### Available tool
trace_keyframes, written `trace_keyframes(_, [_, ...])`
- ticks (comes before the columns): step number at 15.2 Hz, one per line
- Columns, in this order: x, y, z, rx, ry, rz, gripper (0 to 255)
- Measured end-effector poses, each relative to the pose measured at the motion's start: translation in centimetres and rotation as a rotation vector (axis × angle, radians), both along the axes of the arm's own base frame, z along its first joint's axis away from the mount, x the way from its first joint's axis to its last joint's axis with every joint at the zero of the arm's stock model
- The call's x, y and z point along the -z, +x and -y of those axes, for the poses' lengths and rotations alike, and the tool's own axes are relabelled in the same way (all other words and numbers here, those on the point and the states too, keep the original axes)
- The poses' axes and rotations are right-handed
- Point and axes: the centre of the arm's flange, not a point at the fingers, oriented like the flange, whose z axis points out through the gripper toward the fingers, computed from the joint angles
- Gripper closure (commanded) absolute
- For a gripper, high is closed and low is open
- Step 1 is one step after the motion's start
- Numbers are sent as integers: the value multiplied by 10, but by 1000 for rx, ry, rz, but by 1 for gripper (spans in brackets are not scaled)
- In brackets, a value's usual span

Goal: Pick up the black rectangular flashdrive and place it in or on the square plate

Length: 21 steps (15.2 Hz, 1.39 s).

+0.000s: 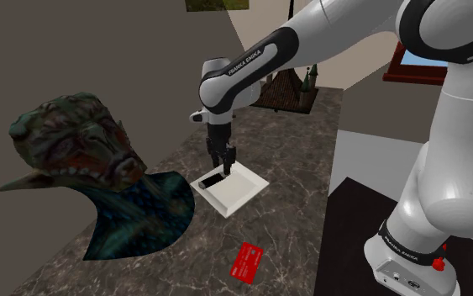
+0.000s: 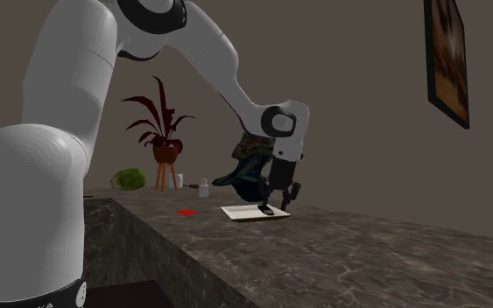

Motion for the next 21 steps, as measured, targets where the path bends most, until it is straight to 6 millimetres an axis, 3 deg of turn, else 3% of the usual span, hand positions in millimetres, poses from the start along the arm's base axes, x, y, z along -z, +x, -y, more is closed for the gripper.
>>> trace_keyframes(11, [-6, 0, 0, -1, 0, -3, 255])
trace_keyframes(12, [-7, 0, 0, -1, 0, -3, 0])
trace_keyframes(15, [-13, -12, -18, 11, -36, 32, 0])
trace_keyframes(21, [-31, -59, -113, 78, -199, 190, 0])
